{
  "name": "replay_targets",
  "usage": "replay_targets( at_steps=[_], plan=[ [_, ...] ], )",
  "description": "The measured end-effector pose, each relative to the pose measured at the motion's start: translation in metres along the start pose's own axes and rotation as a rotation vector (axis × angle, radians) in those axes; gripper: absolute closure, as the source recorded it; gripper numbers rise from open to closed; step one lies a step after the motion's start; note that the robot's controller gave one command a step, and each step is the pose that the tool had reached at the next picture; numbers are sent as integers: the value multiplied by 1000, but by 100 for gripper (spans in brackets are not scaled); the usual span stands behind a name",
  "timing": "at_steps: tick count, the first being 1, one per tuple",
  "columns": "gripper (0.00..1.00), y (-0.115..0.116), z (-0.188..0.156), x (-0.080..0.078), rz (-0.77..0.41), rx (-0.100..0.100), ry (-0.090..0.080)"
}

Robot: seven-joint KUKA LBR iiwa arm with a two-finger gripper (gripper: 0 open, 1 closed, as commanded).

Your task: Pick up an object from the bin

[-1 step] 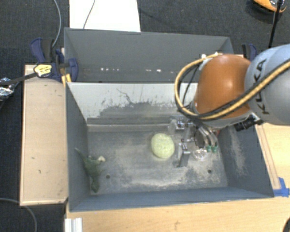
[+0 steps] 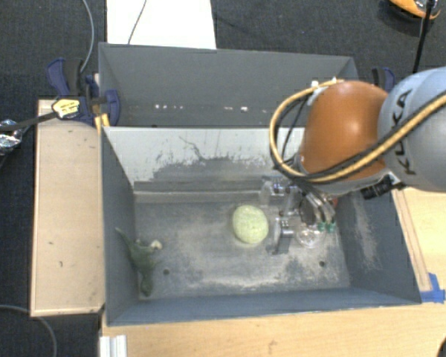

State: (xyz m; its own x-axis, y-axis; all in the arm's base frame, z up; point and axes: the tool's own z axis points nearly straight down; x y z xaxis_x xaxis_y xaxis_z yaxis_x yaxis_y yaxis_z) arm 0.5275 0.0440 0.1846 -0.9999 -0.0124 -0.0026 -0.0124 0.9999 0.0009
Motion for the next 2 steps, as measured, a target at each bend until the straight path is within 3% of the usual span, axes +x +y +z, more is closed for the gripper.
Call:
replay_targets(
  at_steps=[1, 2],
  plan=[
    [0, 2, 22, -18, 30, -1, -7],
    [0, 5, 55, -34, -22, 0, 3]
  ],
)
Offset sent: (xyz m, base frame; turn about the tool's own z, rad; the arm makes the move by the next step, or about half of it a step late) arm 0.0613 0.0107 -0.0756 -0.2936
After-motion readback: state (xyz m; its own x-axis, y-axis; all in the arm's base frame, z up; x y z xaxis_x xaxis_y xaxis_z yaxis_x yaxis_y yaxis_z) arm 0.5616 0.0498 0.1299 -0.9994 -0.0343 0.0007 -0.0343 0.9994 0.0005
